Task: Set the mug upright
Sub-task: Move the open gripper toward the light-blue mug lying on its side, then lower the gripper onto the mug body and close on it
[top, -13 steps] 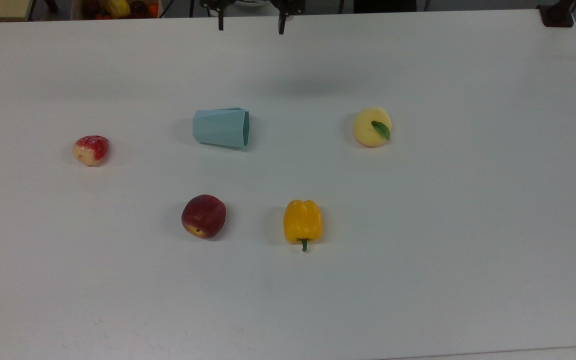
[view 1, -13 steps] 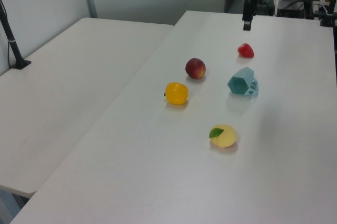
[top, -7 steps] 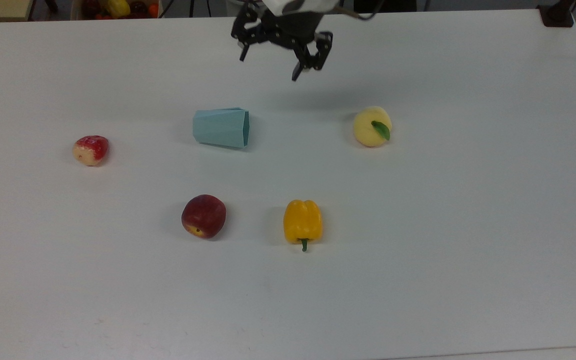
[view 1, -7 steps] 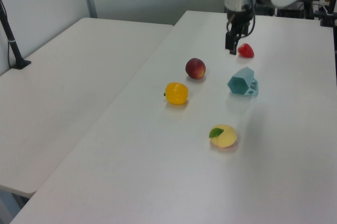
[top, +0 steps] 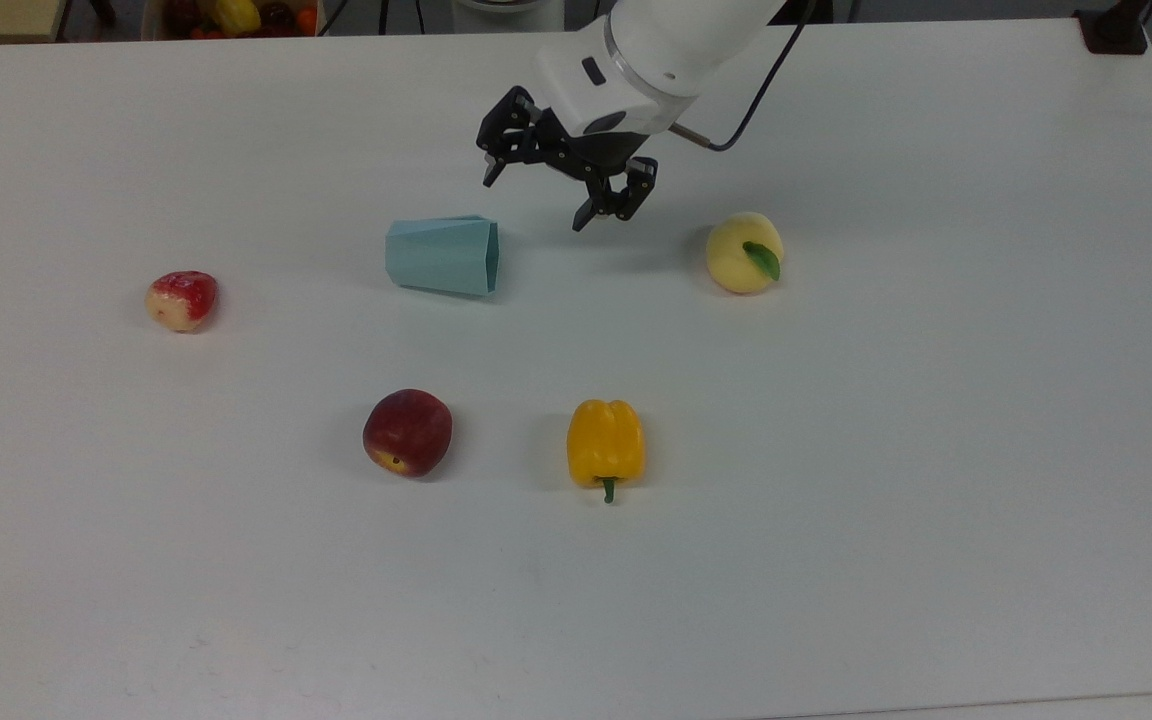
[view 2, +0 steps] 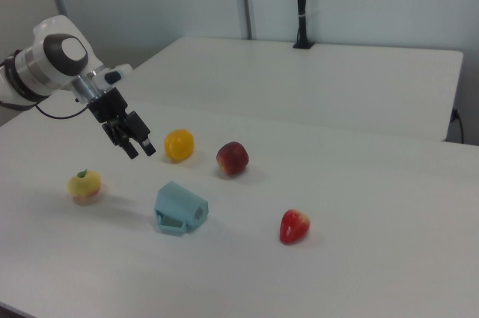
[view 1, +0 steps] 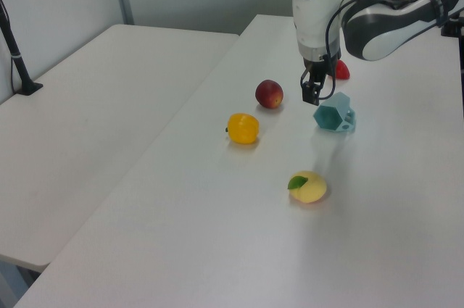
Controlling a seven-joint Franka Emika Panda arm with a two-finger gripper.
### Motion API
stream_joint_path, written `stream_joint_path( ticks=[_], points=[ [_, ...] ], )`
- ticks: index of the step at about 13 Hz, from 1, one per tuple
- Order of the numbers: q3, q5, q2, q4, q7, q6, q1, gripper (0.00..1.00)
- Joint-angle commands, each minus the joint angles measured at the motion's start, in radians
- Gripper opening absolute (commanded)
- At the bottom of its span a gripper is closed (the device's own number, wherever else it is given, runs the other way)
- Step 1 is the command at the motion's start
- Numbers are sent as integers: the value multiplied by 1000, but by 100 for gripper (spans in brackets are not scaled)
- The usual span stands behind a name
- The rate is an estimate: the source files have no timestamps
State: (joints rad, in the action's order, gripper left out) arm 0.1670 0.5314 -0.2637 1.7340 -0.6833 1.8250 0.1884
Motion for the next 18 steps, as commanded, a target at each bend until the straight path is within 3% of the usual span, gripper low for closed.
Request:
stream_joint_path(
  ticks=[1,9,14,15,16,18],
  points=[
    [0,67,-28,48,-42,37,-6,100],
    [-3,148,-68,121,-47,73,-58,100],
    [-11,249,-72,188,-44,85,-102,100],
    [-12,263,-72,200,-44,85,-104,93],
    [-12,263,-74,200,-45,85,-107,77],
    [-12,263,-74,202,-45,85,-109,28]
  ],
)
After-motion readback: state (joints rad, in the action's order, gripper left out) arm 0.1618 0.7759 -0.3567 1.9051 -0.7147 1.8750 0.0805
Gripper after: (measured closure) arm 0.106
